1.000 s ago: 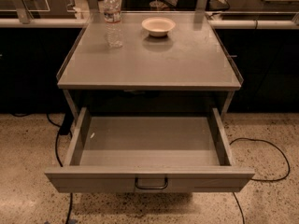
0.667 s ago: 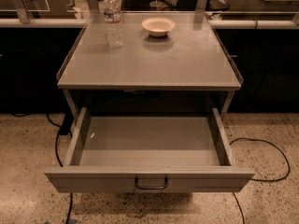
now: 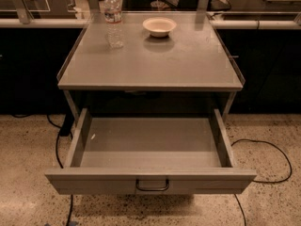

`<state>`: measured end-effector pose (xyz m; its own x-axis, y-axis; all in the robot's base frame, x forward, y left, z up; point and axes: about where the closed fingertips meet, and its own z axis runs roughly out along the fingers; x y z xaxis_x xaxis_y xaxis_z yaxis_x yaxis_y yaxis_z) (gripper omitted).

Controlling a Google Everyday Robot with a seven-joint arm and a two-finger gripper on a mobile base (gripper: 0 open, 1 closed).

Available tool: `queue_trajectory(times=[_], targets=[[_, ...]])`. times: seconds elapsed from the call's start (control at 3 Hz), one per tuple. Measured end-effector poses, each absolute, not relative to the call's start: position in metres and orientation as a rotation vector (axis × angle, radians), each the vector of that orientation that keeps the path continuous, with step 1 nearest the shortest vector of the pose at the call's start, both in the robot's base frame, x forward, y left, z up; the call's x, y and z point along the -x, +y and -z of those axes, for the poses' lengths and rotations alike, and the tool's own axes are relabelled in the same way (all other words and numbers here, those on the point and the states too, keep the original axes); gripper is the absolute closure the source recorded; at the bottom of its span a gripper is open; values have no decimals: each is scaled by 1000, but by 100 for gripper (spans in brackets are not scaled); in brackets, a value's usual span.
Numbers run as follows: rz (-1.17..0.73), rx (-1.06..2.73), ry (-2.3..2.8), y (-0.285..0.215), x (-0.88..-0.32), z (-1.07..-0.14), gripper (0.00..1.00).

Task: Close top drawer

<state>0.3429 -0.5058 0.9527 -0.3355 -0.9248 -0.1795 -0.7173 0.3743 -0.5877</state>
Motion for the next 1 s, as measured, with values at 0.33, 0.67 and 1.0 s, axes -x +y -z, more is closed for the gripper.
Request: queue_trajectory(times=[0.33,0.67,1.0], targets=[[528,1475,2114,-496,-335,-945,0],[496,1425,2160,-486,-333,-929,0],[406,1275,2250,-477,-336,-913,0]])
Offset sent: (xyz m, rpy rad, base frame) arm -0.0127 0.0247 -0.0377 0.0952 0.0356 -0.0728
